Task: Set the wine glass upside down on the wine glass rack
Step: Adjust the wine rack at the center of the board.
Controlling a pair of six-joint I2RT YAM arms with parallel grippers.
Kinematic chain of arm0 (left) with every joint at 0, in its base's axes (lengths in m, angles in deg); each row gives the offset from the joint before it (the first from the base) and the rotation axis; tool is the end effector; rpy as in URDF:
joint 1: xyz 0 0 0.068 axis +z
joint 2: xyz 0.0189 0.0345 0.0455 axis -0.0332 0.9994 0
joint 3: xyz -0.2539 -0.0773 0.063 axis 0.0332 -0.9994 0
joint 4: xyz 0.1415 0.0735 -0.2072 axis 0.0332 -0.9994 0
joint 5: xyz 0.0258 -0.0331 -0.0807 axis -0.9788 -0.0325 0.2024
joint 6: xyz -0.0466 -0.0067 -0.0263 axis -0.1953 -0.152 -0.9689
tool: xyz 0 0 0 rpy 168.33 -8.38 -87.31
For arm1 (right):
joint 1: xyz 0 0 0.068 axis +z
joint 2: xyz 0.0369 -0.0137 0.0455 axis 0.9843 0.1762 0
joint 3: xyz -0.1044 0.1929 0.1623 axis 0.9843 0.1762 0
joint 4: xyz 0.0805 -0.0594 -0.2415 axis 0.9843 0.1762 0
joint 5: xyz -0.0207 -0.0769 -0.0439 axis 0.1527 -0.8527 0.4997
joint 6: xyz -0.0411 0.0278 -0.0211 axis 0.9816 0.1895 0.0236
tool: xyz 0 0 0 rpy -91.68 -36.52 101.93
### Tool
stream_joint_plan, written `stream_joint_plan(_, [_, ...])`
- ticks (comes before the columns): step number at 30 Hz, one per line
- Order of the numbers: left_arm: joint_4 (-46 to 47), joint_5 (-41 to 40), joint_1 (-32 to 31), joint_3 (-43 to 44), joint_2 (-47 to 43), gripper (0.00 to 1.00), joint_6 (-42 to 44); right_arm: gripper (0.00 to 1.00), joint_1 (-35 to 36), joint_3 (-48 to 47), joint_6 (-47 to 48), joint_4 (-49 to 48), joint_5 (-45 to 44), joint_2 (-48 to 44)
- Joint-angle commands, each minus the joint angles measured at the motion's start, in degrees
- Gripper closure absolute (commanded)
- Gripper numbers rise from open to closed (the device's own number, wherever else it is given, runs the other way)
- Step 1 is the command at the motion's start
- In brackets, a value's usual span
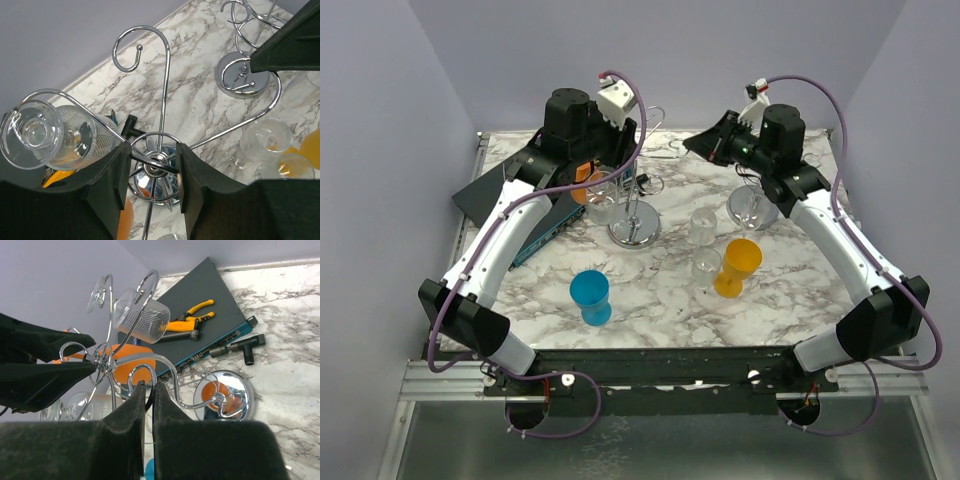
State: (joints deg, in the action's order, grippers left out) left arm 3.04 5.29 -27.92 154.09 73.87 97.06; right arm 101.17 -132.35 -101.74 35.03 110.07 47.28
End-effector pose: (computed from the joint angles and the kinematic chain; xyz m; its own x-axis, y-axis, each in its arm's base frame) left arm 0.3027 -0.1573 0.4495 -0.1940 0.2450 -0.9499 0.6608 0.7483 0.0580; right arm 0.3215 0.1395 0.4096 -0.5219 0.3717 -0.7677 -0.4592 0.6361 0.6201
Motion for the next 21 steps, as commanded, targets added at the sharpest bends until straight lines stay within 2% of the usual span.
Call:
stream_joint_plan(1, [0.33,-1.08,0.09,2.55,1.40,0.54,0.66,1.00,2.30,3.30,-0.11,-1.96,0.51,-3.74])
stream_joint_plan(21, [0.30,-0.11,0.09,4.01,2.80,0.55,1.52,1.00,9.10,10.55,-1.44,-1.53,-4.55,-10.36])
